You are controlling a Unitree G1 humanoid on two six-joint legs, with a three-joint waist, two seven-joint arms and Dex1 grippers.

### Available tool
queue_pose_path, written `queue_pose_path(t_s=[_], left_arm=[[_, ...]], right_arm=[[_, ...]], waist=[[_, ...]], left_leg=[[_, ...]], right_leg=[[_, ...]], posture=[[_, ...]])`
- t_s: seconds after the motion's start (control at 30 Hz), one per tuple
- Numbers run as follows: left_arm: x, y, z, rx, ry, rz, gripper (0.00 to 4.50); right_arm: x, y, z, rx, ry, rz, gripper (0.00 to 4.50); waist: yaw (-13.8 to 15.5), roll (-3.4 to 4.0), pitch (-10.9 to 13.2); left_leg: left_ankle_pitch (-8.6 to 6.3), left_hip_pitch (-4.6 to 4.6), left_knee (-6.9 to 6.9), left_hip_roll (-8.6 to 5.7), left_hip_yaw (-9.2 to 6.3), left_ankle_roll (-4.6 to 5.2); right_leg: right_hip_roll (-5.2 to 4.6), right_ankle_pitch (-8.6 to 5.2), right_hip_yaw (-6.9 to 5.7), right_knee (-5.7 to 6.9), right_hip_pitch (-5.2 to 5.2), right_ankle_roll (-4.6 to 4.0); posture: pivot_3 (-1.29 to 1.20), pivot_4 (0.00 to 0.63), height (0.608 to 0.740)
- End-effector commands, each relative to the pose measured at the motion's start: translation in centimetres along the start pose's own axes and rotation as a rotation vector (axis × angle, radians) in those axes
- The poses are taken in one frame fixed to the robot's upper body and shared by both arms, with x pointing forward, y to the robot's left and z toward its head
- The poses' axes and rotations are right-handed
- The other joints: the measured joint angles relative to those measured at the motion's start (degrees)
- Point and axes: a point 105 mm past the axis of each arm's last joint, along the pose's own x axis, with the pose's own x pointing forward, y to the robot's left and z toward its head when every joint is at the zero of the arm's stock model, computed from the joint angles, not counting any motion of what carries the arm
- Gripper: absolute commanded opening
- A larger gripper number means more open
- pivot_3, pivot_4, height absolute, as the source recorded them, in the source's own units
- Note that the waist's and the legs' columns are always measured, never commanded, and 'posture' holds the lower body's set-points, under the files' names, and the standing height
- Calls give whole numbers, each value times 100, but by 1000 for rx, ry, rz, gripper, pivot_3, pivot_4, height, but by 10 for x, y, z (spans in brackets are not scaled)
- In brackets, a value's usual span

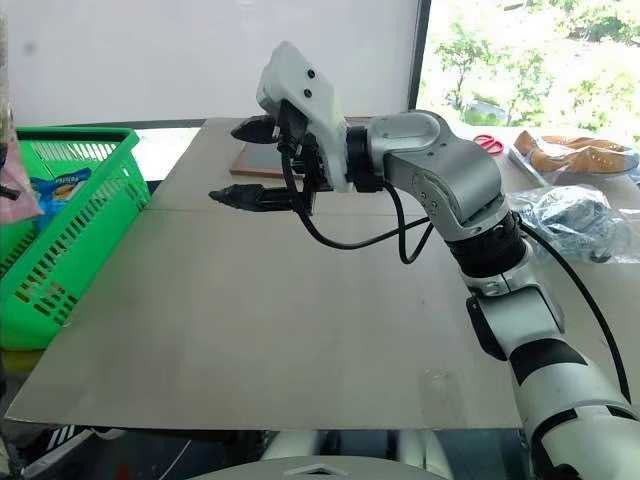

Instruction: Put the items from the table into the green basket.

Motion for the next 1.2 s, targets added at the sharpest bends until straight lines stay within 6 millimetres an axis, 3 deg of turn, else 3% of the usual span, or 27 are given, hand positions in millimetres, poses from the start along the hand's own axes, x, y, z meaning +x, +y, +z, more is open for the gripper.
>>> queue_pose_path(t_s=[0.03,0.2,0.3,0.4,0.47,0.6,0.7,0.77,0.83,0.87,0.9,0.93,1.0,1.1,1.2], left_arm=[[-5,18,-6,43,8,68,728],[-5,-6,-44,59,131,15,728],[-5,-19,-54,-27,144,-10,1610],[-2,-21,-51,-20,132,41,3058],[1,-23,-40,-14,82,62,3926],[7,-26,13,-70,-145,137,3926],[2,-45,64,-263,-315,165,3926],[-13,-74,109,-325,-475,84,3926],[-45,-134,169,-581,-638,-211,3926],[-60,-151,186,-664,-670,-324,3926],[-82,-181,202,-675,-710,-478,4199],[-94,-205,205,-672,-688,-583,4456],[-118,-249,197,-631,-614,-783,4480],[-144,-276,182,-600,-564,-959,4480],[-154,-282,166,-578,-521,-1020,4480]], right_arm=[[-5,-4,23,-16,-58,-34,4500],[-8,-5,30,-9,-92,-68,4500],[-9,-6,30,2,-93,-96,4500],[-15,-8,30,22,-109,-128,4500],[-21,-10,30,19,-125,-147,4500],[-38,-12,29,22,-156,-189,4500],[-53,-15,16,17,-138,-256,4500],[-65,-18,4,24,-111,-323,4500],[-86,-21,-18,48,-70,-419,4500],[-93,-21,-24,56,-55,-445,4500],[-106,-19,-39,46,-2,-488,4500],[-117,-16,-51,46,37,-514,4500],[-143,-7,-75,63,139,-580,4500],[-178,5,-100,84,276,-663,4500],[-209,19,-111,138,332,-747,4500]], waist=[[-4,0,0],[-37,0,-1],[-75,1,0],[-113,-7,-5],[-144,-18,-13],[-117,-20,-16],[-105,-20,-24],[-136,-23,-27],[-115,-25,-33],[-99,-27,-35],[-107,-28,-35],[-125,-26,-38],[-202,-3,-52],[-376,45,-49],[-433,61,-39]], left_leg=[[2,0,0,0,0,-2],[10,2,-3,10,-1,-15],[10,2,-3,11,2,-14],[10,2,-3,11,-1,-14],[10,1,-3,11,-2,-14],[6,1,-3,2,-5,-15],[6,1,-4,0,-6,-12],[8,2,-3,0,-3,-10],[9,2,-3,0,-2,-9],[7,1,1,0,-2,-5],[6,1,1,0,-2,-3],[2,0,6,0,1,4],[-3,5,6,-1,9,12],[-3,17,3,16,36,14],[-8,33,1,48,46,24]], right_leg=[[-1,0,-1,1,0,0],[1,0,-10,11,-2,-2],[0,2,-10,12,-3,-5],[-1,4,-14,12,-3,-7],[-1,5,-14,12,-2,-9],[-17,6,-22,11,3,-8],[-23,6,-22,11,6,-8],[-23,7,-19,10,7,-8],[-22,7,-18,9,8,-8],[-24,7,-18,12,9,-8],[-23,7,-18,7,14,-7],[-23,7,-15,5,16,-7],[-21,7,-6,5,17,-6],[1,6,23,0,17,-7],[33,-3,29,10,19,-26]], posture=[[70,0,740],[42,0,740],[32,0,740],[32,0,740],[34,0,740],[41,0,740],[49,0,740],[53,0,740],[41,0,740],[28,0,740],[10,0,740],[-3,0,740],[-13,0,740],[-54,0,740],[-75,0,740]])
